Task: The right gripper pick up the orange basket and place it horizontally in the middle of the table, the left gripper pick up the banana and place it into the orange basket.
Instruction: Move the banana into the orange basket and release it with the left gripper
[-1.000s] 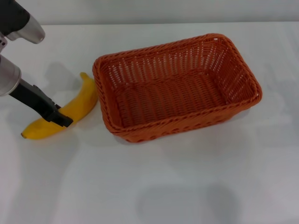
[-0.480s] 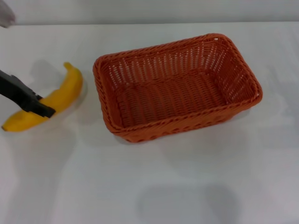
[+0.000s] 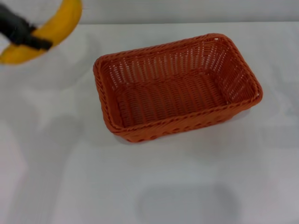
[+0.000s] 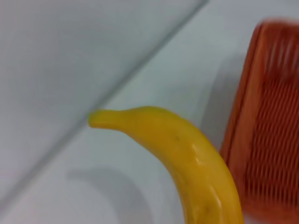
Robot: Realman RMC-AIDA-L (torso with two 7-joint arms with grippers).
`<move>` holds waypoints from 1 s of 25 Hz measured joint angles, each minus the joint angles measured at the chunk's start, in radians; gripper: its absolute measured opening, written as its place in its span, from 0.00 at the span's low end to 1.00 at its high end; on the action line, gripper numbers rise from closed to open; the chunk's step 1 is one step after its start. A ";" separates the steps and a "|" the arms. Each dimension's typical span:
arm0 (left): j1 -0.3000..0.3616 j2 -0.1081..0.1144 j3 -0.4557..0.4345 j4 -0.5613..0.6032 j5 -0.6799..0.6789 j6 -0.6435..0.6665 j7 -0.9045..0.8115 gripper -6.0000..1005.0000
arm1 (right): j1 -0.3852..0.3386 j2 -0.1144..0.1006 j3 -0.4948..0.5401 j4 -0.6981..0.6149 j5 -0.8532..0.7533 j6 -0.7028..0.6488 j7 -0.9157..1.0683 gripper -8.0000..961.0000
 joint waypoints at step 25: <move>-0.276 -0.166 -0.002 0.535 0.216 -0.325 0.107 0.58 | -0.021 0.001 0.040 0.085 0.000 0.103 0.000 0.67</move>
